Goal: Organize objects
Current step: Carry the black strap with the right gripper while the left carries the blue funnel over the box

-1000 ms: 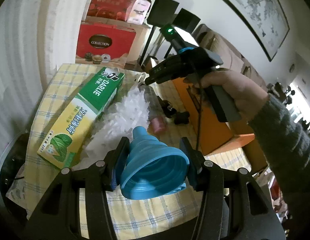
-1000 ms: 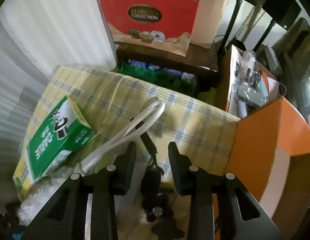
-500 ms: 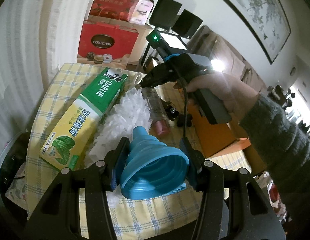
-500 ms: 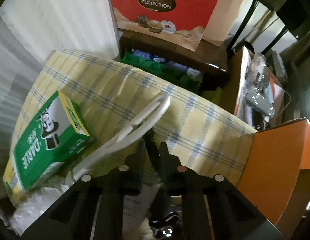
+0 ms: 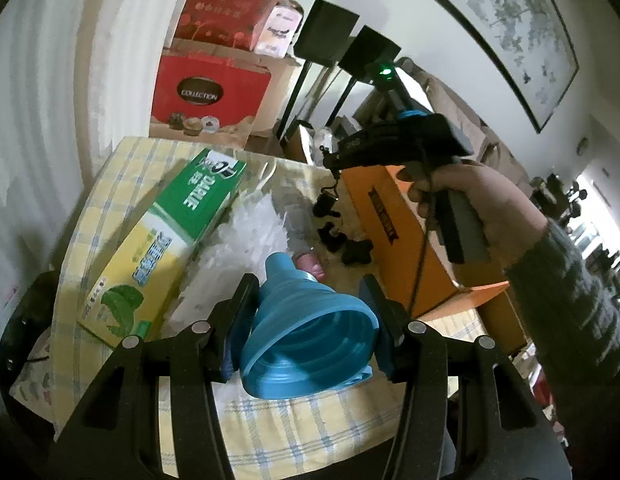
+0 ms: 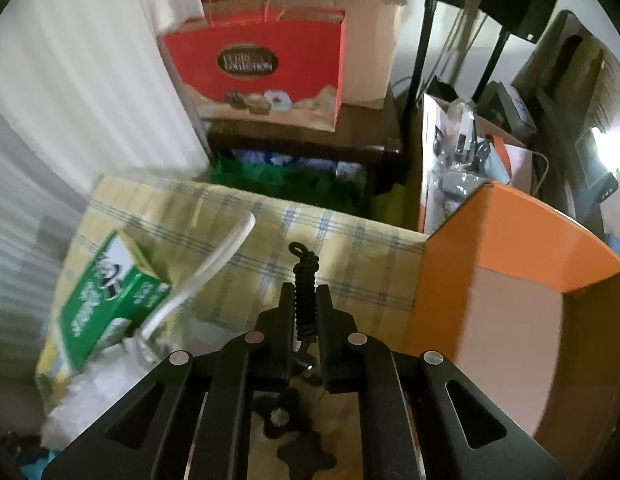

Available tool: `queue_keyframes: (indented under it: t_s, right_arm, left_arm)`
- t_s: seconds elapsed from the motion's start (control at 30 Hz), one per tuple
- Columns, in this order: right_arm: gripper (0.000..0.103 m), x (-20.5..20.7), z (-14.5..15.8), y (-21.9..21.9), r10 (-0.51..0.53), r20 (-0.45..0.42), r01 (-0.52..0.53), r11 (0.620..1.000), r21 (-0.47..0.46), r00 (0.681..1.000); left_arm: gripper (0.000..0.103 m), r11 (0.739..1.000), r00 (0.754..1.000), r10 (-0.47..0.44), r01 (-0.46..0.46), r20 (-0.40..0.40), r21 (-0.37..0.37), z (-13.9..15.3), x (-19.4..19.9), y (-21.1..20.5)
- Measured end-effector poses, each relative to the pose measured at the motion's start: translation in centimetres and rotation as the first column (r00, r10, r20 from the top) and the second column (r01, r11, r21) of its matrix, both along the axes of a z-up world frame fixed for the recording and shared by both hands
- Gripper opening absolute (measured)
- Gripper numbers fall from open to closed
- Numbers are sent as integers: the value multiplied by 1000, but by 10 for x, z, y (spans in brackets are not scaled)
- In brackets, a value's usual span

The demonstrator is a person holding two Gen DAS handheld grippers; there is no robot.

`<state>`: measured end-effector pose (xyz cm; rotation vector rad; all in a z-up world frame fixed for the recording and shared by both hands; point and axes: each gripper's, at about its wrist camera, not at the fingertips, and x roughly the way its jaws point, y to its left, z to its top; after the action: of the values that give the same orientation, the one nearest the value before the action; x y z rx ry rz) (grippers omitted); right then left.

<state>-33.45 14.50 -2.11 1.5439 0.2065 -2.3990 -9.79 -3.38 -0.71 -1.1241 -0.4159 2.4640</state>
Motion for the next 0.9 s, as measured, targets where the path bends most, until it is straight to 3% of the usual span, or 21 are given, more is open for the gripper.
queue_keyframes:
  t_s: [0.33,0.67,0.9]
  right_arm:
    - [9,49,57,18,-13,-107,-2,990,-139,994]
    - [9,111,86,30,-24,-234,-33,971,-236,972]
    - [9,150,102,32,-31,-320,-50,969,-243,947]
  left_arm:
    - [49,1000,999,27,-27,-35,-14,25,-12,9]
    - [49,997,996,55,-59,-74,-57,56,-32,19]
    - [49,993,996,46,-54,-80,-102,67,-38,43]
